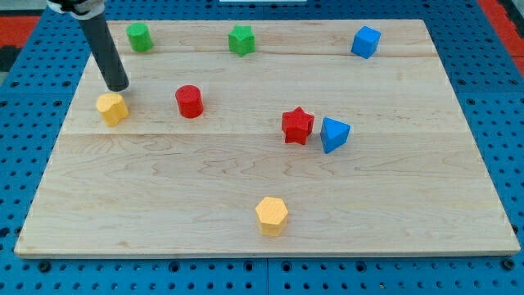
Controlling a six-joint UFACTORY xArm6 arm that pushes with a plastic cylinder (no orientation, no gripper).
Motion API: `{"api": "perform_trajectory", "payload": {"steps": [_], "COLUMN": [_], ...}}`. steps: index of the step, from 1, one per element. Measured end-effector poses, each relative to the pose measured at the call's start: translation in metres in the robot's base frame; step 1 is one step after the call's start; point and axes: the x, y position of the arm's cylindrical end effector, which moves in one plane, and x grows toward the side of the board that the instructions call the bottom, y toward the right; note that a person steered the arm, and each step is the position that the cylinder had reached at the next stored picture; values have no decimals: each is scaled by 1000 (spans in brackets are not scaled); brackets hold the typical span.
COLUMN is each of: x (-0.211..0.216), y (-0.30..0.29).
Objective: Slide the red circle into the red star
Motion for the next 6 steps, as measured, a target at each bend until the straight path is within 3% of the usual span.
{"api": "perform_trajectory", "payload": {"steps": [1,3,4,5,6], "x": [12,44,66,99,85], "y": [41,191,160,178,224]}}
